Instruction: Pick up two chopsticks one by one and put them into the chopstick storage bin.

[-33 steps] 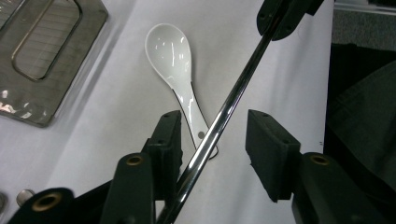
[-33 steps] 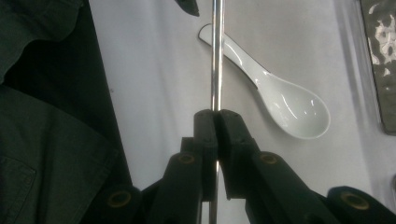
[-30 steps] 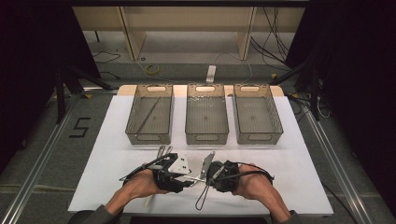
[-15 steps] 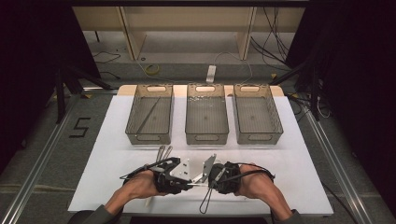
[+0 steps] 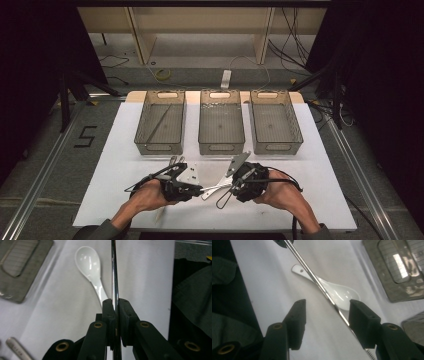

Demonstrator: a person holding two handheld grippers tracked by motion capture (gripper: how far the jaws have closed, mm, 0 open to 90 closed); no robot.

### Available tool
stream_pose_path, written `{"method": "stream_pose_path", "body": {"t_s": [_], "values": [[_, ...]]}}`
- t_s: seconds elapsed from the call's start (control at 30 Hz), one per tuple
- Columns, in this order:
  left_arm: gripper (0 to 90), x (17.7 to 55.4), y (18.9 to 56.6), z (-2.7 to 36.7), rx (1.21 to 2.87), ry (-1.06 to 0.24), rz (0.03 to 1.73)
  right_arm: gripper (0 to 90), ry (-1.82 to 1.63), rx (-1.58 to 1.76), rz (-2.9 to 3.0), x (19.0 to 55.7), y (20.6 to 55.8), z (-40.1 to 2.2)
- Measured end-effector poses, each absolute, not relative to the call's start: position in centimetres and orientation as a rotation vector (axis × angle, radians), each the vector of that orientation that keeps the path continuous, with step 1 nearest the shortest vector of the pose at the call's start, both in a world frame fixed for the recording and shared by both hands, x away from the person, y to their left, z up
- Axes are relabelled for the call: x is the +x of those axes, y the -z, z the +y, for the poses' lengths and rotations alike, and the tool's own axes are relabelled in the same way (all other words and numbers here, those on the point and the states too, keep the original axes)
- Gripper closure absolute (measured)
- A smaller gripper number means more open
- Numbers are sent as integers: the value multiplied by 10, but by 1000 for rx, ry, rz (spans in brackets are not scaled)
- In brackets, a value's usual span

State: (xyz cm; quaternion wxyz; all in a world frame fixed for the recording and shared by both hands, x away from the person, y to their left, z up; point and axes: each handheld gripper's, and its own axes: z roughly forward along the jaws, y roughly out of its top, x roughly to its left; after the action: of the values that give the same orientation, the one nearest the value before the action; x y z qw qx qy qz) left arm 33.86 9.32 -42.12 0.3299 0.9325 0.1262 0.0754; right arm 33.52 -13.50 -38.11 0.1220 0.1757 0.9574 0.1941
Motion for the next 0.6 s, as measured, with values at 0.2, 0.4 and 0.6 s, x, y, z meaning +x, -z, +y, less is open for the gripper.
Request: {"method": "stream_pose_path", "body": {"t_s": [0.2, 0.4, 0.6], "values": [[835, 348, 418, 104, 2395, -242, 474, 397, -671, 595, 2708, 339, 381, -142], [835, 355, 416, 115, 2331, -278, 602, 381, -776, 678, 2602, 340, 379, -150], [835, 361, 414, 128, 2270, -287, 703, 357, -872, 784, 2500, 341, 386, -160]]}}
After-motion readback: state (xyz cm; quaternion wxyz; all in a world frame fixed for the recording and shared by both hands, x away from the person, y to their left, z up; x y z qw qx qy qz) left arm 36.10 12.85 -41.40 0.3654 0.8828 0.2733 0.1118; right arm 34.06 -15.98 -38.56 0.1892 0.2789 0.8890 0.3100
